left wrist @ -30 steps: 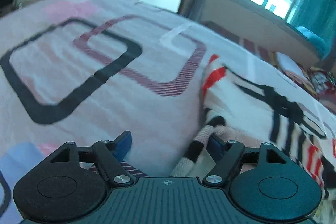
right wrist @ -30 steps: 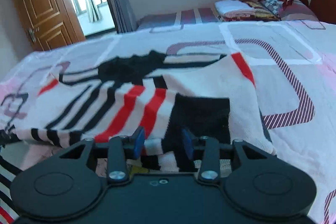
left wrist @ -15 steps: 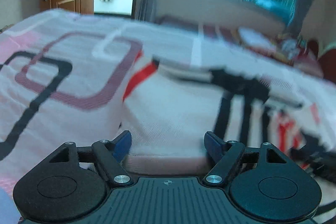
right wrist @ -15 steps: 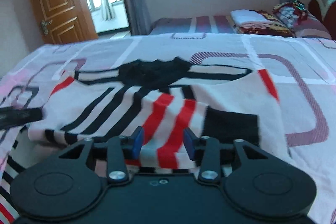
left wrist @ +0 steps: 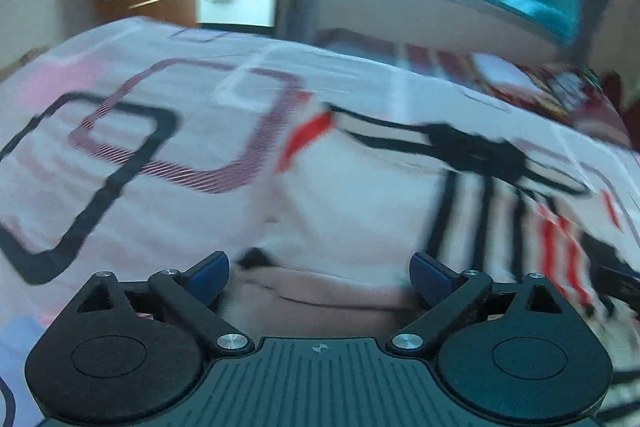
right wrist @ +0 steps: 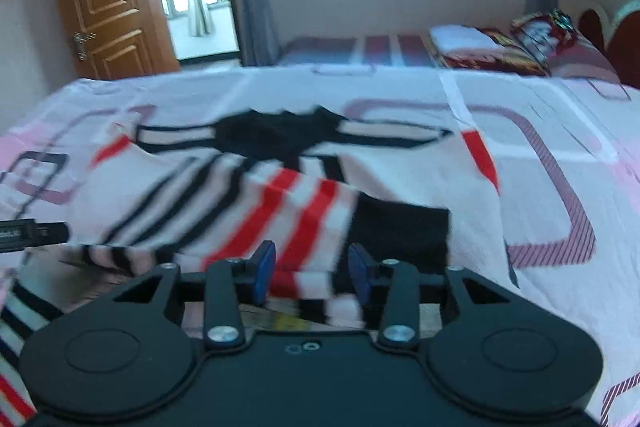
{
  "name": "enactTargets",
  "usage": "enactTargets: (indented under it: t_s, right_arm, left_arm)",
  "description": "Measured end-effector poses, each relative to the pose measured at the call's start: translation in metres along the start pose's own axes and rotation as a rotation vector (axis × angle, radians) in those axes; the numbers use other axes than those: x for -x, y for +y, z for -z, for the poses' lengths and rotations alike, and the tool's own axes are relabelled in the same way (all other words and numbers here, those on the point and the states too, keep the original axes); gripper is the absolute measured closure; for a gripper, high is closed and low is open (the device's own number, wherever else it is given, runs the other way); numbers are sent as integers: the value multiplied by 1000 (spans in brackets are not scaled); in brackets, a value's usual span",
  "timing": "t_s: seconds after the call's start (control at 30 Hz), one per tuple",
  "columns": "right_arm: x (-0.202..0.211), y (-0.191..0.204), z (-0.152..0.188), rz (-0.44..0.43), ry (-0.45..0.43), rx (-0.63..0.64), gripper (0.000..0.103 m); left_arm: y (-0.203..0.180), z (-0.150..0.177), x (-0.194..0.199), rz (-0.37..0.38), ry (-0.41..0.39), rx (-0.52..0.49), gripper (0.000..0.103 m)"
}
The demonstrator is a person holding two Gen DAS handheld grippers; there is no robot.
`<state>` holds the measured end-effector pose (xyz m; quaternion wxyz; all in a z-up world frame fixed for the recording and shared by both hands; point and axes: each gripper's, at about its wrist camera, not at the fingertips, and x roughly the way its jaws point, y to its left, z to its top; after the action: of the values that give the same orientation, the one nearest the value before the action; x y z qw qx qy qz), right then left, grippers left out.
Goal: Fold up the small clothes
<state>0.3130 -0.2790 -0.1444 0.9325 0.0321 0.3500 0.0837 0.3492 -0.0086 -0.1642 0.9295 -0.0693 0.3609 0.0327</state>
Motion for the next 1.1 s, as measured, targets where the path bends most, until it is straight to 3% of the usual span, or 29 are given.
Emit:
enactTargets:
  t_s: [0.2,0.4,0.47,0.6,0.83,1.1]
  right_arm:
    - [9,12,7,-50,28,4,61]
    - [8,23,30,-64,88,44,61]
    - [5,21,40,-25,119,75,61]
    - [13,3,54,28,111,117,60]
    - [32,-42,68,53,95,89,59]
    - [47,-42,68,33,84,64,62]
  left_arm:
    - [-42,15,5,90,71,-87,7]
    - [-64,38,-10,49,162,-154,6]
    - [-66,43,-6,44,138,-175,6]
    - [-65,45,-7,31,139,-167,0]
    - [-45,48,-5,6,124,-182,0]
    - [-10,57,31,-56,133,-121,0]
